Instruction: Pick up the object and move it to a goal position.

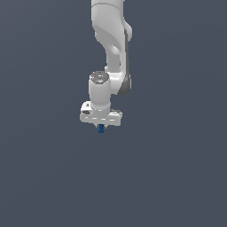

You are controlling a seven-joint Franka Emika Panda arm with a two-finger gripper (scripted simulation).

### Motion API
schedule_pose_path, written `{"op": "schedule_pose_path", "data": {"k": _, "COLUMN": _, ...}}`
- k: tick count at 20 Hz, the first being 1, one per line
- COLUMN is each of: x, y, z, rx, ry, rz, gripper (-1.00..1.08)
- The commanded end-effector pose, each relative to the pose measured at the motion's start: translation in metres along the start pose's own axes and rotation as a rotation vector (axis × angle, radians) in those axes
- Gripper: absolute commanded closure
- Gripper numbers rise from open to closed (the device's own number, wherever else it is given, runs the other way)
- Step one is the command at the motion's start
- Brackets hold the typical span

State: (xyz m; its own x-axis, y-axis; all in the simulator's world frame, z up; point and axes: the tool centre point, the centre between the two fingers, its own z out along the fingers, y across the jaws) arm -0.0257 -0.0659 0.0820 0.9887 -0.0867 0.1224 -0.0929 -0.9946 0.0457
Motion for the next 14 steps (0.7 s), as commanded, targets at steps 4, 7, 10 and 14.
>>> {"op": "schedule_pose_path", "data": {"k": 4, "x": 0.024, "y": -0.015, "z": -0.025, "rx": -0.033, "ry": 0.080, "rz": 0.051, "gripper": 1.08}}
{"op": "schedule_pose_path", "data": {"k": 7, "x": 0.036, "y": -0.022, "z": -0.039, "rx": -0.051, "ry": 0.122, "rz": 0.079, "gripper": 1.08}}
{"op": "schedule_pose_path", "data": {"k": 10, "x": 0.047, "y": -0.030, "z": -0.053, "rx": -0.068, "ry": 0.162, "rz": 0.105, "gripper": 1.08}}
{"op": "schedule_pose_path", "data": {"k": 14, "x": 0.061, "y": -0.038, "z": -0.071, "rx": -0.091, "ry": 0.213, "rz": 0.138, "gripper": 1.08}}
